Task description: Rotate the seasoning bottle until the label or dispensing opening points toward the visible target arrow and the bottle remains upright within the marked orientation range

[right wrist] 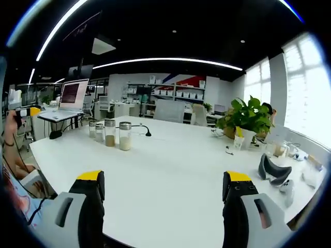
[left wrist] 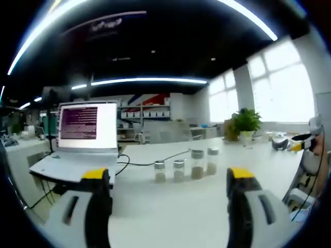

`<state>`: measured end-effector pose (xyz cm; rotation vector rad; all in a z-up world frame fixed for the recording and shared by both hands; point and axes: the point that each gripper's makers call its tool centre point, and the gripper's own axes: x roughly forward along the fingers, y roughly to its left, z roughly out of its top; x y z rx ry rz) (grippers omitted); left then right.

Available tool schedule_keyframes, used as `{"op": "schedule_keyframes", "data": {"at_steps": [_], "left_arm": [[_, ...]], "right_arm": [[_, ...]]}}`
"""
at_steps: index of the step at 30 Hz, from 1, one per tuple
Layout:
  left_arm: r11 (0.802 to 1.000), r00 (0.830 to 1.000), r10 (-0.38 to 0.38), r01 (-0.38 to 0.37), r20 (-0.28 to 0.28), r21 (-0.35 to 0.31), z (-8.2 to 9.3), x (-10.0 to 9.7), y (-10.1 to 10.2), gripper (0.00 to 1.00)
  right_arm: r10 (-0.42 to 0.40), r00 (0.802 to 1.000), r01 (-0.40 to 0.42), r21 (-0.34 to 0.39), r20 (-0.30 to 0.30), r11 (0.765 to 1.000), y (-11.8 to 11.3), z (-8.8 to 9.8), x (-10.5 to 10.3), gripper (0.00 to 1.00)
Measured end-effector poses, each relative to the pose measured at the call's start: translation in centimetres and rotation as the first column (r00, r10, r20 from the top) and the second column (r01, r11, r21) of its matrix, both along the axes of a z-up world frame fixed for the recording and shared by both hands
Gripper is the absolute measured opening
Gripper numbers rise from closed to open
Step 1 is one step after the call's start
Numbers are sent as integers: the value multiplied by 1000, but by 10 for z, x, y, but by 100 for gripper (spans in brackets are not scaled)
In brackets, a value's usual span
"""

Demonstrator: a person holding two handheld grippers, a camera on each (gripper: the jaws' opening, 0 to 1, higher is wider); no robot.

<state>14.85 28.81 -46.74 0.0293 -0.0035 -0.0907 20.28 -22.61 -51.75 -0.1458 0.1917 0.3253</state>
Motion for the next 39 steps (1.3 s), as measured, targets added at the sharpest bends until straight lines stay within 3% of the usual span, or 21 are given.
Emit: {"op": "schedule_keyframes", "data": {"at_steps": [39], "left_arm": [[999, 999, -34, 34, -28, 3, -8, 4, -9, 98]], "right_arm": [[-27, 999, 28, 23, -23, 999, -9, -3, 2, 98]]}}
